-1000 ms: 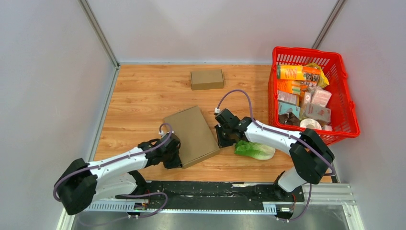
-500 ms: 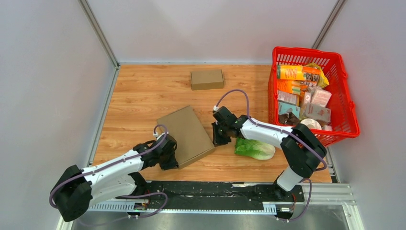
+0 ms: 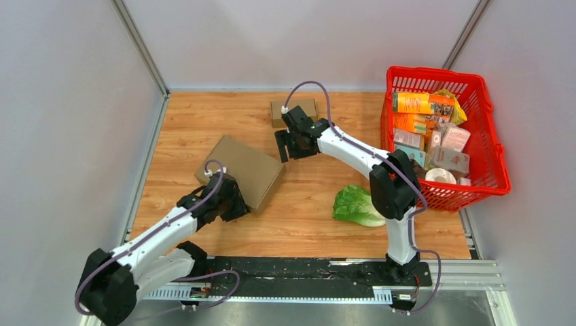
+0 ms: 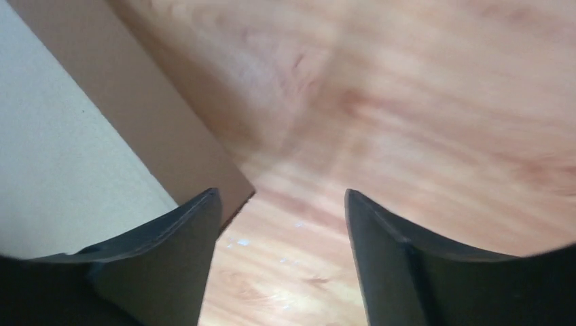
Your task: Fold the paper box
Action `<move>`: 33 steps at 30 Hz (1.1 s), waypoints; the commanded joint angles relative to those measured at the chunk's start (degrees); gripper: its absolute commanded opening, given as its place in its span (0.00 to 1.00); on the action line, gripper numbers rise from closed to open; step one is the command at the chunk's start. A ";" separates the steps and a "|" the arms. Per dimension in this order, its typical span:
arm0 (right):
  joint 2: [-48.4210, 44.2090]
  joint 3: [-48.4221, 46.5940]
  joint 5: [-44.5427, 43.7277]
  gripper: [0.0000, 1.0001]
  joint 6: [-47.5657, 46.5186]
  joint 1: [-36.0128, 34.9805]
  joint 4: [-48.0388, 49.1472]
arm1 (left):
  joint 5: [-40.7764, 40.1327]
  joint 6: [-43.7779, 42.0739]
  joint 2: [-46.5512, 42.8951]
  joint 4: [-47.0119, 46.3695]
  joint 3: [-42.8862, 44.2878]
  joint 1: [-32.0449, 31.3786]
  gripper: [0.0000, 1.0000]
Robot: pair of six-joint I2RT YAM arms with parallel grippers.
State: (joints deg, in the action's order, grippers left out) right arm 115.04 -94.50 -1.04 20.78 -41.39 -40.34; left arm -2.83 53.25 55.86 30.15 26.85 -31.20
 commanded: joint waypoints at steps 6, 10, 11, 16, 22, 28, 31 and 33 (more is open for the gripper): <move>-18.78 11.49 -4.59 0.84 -3.47 0.52 -3.18 | 5.64 -2.89 -16.66 -0.96 0.92 -0.53 0.32; -26.09 17.32 -1.52 0.85 -2.06 0.52 -1.32 | 10.55 -3.24 -7.28 -7.81 2.06 -0.53 0.21; -27.32 18.11 -1.16 0.86 -2.05 0.52 -1.32 | 12.74 -3.07 -4.99 -9.39 2.85 -0.61 0.18; -32.60 22.24 -0.99 0.87 -1.88 0.60 -1.33 | 11.62 -0.79 5.66 -16.51 4.35 -4.56 0.11; -30.95 26.99 11.81 0.98 0.58 0.78 7.61 | 10.40 0.53 15.68 -25.66 6.19 -4.66 0.11; -21.55 29.64 28.95 1.00 9.97 3.94 28.33 | 8.00 -4.37 20.43 -25.84 11.20 2.71 0.15; -14.95 27.01 30.56 0.98 16.56 3.95 37.14 | 10.39 -7.97 20.26 -23.48 13.05 6.58 0.21; -9.33 23.33 31.36 0.86 19.64 4.03 39.45 | 10.03 -8.95 19.21 -23.55 12.18 9.13 0.28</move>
State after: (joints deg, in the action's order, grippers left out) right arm 98.89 -65.41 23.42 30.61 -37.74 -16.25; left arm 7.03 49.21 76.58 7.73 37.76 -25.52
